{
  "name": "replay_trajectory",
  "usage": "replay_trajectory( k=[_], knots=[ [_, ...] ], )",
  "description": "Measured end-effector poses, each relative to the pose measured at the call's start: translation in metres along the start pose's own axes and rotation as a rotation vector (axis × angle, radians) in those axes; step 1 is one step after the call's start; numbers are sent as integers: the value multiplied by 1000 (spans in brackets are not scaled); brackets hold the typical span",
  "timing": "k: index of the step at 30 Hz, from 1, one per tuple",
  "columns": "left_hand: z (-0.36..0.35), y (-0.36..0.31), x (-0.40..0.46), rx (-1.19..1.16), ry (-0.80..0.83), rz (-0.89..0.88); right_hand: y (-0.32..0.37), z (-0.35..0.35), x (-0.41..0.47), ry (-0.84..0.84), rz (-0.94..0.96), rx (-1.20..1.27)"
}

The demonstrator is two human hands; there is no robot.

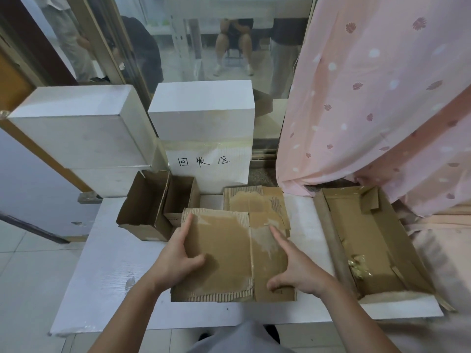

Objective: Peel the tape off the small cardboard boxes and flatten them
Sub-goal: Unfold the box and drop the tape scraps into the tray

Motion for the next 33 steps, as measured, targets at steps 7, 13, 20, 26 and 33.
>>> replay_trajectory(
  k=[7,13,20,26,33],
  knots=[
    [-40,19,20,198,202,69,-25,8,23,-53,-62,-193],
    [-67,-3,73,263,204,55,-42,40,69,-70,-99,-295],
    [-112,-8,171,301,177,77,-60,87,166,-96,-108,-430],
    [-150,34,213,359,181,187,-93,80,222,-24,-110,-442],
    [-165,62,225,428,207,228,-122,66,231,-16,-149,-350]
  ],
)
Point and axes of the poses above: each hand's wrist, its own x-axis towards the middle knuckle, its own z-axis out of the back of the hand, y = z × x, the point moved 8 cm from there along x, towards the middle knuckle, and after that the axes turned 13 degrees about -y, right-handed, at the moved point
